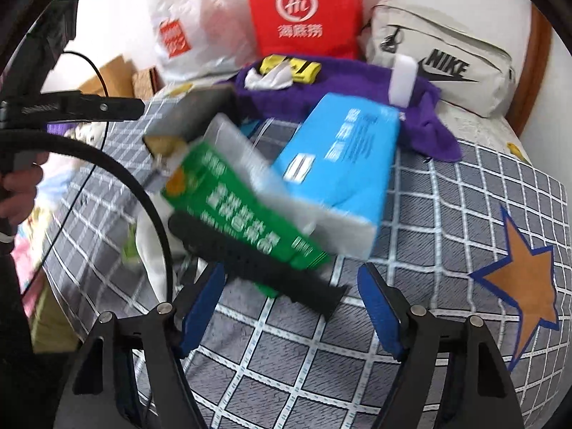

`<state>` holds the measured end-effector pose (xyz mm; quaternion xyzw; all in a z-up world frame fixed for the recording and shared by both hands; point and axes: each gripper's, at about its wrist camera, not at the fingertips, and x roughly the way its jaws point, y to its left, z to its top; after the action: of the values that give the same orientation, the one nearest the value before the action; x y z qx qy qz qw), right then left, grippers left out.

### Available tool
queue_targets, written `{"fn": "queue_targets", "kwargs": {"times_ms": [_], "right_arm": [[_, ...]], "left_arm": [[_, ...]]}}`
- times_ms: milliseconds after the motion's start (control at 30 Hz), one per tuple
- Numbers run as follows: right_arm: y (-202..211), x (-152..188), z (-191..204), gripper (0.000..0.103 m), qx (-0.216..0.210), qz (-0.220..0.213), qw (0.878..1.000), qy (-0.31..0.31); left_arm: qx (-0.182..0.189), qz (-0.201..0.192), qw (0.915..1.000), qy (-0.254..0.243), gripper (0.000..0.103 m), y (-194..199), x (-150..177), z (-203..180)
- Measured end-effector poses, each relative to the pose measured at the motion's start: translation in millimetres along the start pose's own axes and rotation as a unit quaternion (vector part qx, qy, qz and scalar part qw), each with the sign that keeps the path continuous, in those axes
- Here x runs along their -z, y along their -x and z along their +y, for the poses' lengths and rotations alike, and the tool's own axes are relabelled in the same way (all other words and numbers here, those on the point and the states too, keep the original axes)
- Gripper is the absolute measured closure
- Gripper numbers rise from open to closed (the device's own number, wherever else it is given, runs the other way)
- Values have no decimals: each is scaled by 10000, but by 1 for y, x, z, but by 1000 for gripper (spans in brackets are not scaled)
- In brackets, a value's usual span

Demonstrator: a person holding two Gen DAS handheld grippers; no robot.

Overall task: Organize soft objects
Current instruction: 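Move right gripper to the green snack bag while left gripper withdraws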

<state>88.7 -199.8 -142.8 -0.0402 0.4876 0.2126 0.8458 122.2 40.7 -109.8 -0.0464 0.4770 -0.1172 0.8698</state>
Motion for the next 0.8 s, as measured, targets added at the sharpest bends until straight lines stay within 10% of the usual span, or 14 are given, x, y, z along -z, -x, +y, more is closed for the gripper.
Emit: {"fn": "queue_targets", "kwargs": {"times_ms": [233, 567, 800], "right_arm": [[-24, -3, 10, 28, 36, 91, 9995, 311], [-14, -2, 8, 85, 45, 164, 9992, 358], [-9, 3, 11, 78, -68, 199, 9987, 462]], "left_arm": [[152, 139, 9996, 181, 32, -6, 20, 3], [204, 182, 9991, 308, 32, -9, 26, 12], [271, 161, 9990, 320, 32, -8, 30, 15]]}}
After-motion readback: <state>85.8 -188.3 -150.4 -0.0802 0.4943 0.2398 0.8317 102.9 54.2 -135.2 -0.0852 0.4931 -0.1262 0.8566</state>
